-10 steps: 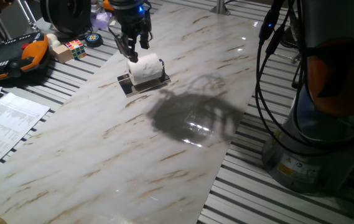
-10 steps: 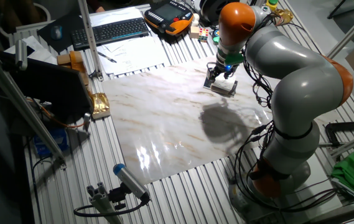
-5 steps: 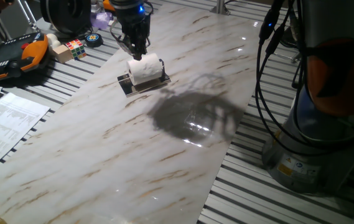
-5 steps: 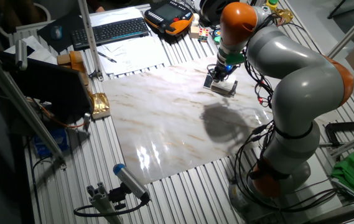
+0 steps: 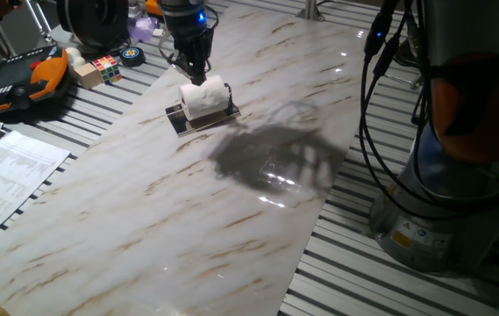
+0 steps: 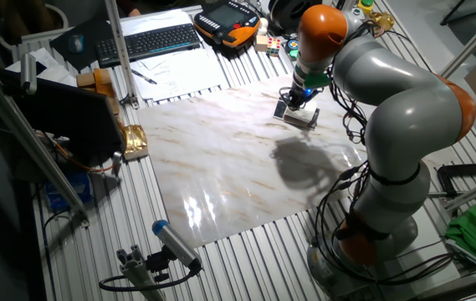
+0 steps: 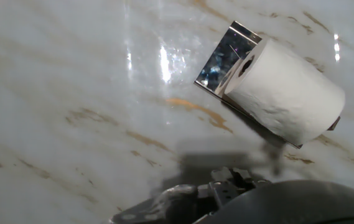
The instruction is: Take the roll of paper down from the shelf
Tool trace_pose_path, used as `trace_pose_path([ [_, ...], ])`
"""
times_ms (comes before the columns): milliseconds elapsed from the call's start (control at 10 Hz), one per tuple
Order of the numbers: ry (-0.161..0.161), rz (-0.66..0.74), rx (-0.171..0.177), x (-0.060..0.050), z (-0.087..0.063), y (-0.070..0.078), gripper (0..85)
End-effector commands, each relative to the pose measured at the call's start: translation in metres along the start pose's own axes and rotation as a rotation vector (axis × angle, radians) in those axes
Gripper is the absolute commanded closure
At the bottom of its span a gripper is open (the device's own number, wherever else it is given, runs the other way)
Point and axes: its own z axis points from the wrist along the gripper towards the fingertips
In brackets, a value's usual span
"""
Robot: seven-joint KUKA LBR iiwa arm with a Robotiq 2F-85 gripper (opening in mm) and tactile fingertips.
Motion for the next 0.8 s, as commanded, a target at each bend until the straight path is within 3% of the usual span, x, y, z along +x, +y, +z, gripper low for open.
trace_pose_path([
  [0,0.000,0.018,-0.002,0.000,0.002,-0.001,84.3],
  [500,-0.006,0.211,0.038,-0.002,0.015,0.002,84.3],
  [700,-0.011,0.261,0.023,0.002,0.023,-0.001,84.3],
])
